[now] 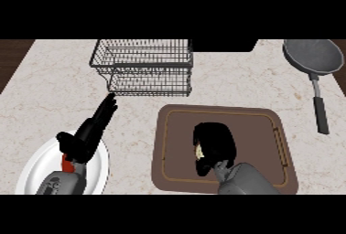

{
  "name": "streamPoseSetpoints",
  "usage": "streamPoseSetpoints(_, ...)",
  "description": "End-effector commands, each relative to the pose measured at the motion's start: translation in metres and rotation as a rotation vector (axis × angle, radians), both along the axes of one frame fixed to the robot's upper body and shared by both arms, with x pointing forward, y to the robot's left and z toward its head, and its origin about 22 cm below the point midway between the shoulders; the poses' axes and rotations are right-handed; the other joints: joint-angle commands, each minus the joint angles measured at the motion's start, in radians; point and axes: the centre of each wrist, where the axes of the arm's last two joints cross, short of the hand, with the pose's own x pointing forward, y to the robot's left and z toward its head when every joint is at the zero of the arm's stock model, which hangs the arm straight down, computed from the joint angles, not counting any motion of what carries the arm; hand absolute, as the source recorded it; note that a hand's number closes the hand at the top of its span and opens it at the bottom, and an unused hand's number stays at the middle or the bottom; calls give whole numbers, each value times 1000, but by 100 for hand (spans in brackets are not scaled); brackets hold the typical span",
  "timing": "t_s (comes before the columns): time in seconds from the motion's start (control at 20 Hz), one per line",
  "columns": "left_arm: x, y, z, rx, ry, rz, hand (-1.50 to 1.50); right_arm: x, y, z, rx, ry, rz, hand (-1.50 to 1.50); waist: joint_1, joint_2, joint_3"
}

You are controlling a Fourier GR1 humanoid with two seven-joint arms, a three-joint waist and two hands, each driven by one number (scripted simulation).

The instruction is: Pick the cupcake from the tray and place it in the tiered basket

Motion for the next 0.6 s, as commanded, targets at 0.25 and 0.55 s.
streamPoseSetpoints(0.25, 10, 11, -3, 13, -1, 0, 0, -3, -30, 6, -26, -95, -2, 150, -6, 0, 0)
streamPoseSetpoints(0.55, 5, -10, -6, -9, -1, -3, 0, 66, -184, 23, -88, -192, -136, 150, 0, 5, 1)
